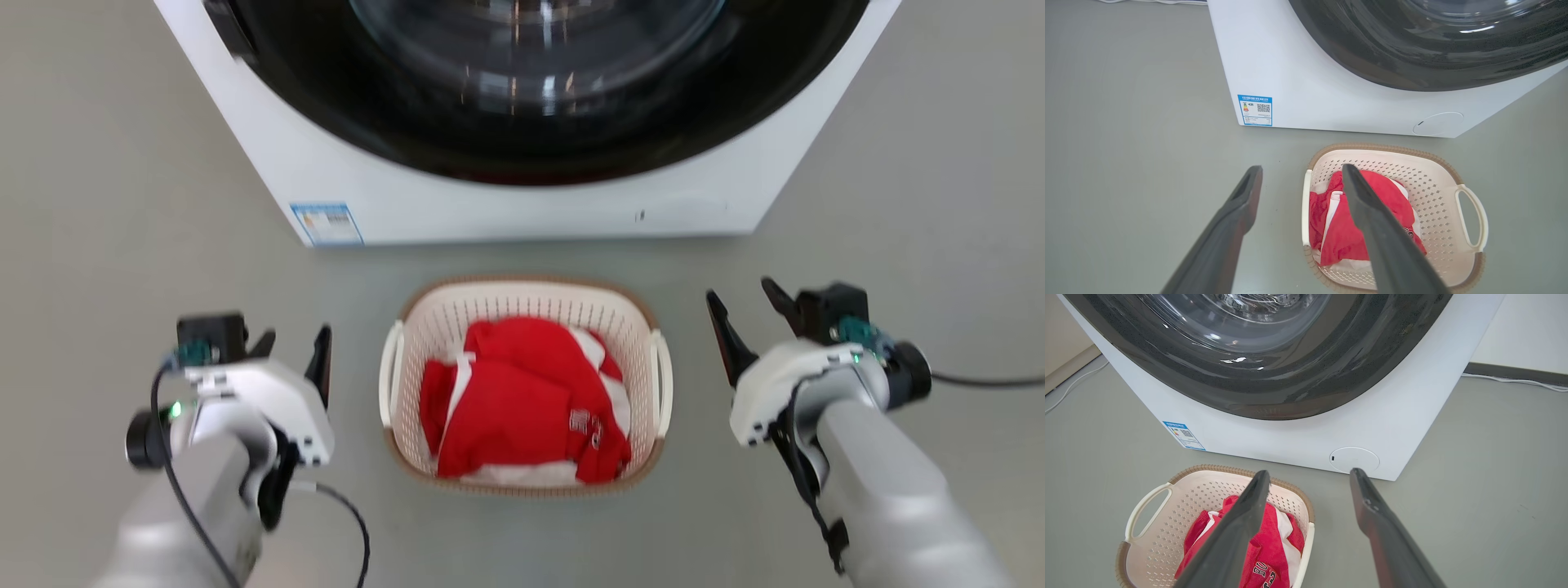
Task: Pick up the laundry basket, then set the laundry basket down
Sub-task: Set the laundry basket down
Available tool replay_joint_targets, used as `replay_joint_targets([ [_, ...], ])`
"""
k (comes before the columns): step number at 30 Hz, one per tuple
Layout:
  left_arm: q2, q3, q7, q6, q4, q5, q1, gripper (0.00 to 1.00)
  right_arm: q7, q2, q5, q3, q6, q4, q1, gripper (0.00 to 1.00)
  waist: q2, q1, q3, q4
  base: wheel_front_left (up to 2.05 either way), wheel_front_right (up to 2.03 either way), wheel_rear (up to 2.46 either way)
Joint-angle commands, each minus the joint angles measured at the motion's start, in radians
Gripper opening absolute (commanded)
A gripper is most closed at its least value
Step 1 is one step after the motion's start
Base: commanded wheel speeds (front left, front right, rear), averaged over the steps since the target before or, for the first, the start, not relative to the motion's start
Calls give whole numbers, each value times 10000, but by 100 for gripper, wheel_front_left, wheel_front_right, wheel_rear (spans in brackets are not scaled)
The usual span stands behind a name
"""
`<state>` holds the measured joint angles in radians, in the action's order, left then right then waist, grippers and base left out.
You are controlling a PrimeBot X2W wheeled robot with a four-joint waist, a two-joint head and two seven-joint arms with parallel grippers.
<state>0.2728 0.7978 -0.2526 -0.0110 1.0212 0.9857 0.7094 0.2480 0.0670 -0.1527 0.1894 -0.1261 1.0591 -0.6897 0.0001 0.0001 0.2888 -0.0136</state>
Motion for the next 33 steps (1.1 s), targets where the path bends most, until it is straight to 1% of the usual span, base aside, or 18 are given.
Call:
replay_joint_targets([
  [1, 397, -401, -90, -123, -228, -145, -114, 100, 136, -111, 157, 62, -46, -278, 260, 100, -1, -1, -689, 13, 0, 0, 0],
  [7, 481, -1738, -90, -281, -1498, -1246, -1515, 100, 137, -50, 951, -815, -46, -1132, 1210, 100, -1, -1, -1450, 83, 0, 0, 0],
  [13, 494, -3039, -91, -353, -2542, -2077, -2684, 100, 137, 58, 1354, -1274, -46, -1869, 2048, 100, -1, -1, -2017, 193, 0, 0, 0],
  [16, 430, -3707, -91, -339, -3102, -2474, -3297, 100, 137, 68, 1397, -1454, -46, -2340, 2549, 100, -1, -1, -2333, 242, 0, 0, 0],
  [18, 372, -4080, -91, -319, -3470, -2779, -3724, 100, 137, 51, 1307, -1465, -46, -2804, 2959, 100, -1, -1, -2527, 275, 0, 0, 0],
  [19, 304, -4395, -91, -290, -3815, -3083, -4145, 100, 137, 63, 1258, -1375, -46, -3234, 3415, 100, -1, -1, -2725, 300, 0, 0, 0],
  [26, 56, -5454, -91, -202, -5055, -3919, -5396, 100, 137, 181, 1096, -1352, -46, -4803, 4732, 100, -1, -1, -3014, 339, 0, 0, 0],
  [29, -98, -5870, -91, -35, -5446, -4158, -5837, 100, 137, 209, 1066, -1543, -46, -5399, 5238, 100, -1, -1, -3121, 397, 0, 0, 0],
  [33, -272, -6326, -91, 73, -5744, -4523, -6317, 100, 137, 188, 1106, -2007, -46, -6172, 5847, 100, -1, -1, -3220, 480, 0, 0, 0],
])
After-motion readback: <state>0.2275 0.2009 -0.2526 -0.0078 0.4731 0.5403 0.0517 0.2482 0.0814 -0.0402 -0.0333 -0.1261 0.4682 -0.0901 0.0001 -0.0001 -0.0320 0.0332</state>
